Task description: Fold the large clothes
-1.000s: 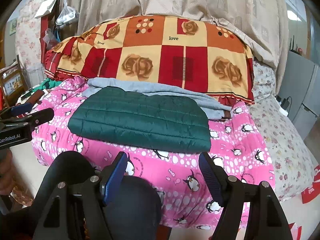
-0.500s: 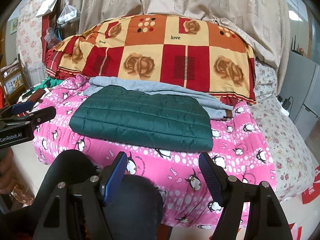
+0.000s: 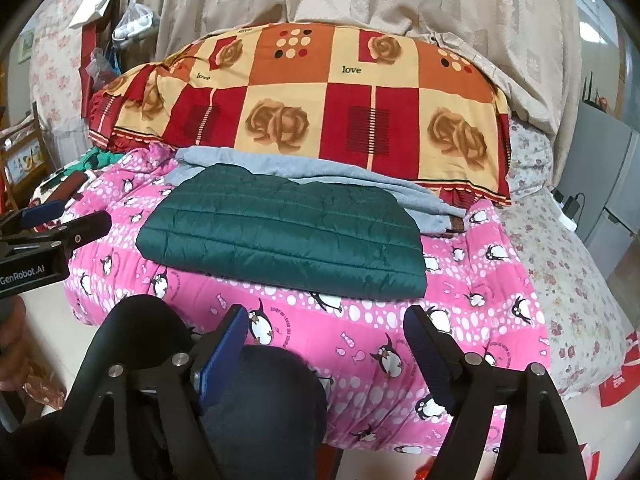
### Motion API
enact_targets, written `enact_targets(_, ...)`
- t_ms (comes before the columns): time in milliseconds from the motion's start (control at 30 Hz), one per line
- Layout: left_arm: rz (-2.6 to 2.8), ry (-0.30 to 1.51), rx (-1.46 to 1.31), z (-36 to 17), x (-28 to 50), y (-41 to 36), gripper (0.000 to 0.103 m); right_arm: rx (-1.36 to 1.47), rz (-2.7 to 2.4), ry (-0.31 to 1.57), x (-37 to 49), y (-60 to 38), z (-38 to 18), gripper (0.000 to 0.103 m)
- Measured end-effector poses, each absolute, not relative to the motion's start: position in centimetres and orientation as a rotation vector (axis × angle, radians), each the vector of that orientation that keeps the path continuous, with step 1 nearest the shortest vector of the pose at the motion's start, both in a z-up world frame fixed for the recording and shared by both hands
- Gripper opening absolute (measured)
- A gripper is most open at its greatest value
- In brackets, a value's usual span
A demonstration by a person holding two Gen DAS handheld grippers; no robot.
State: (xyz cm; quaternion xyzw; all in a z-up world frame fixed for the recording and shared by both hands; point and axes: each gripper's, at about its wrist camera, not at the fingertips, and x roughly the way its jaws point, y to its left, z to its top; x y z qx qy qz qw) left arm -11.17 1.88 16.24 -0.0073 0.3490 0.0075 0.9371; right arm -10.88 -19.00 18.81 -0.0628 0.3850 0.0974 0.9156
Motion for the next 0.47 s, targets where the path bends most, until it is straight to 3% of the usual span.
enact_targets(467,0.024,0.680,-0.009,16.06,-11.68,1.73,0.099,-0.118,0.198,0.797,-10.99,-19.21,18.66,0.078)
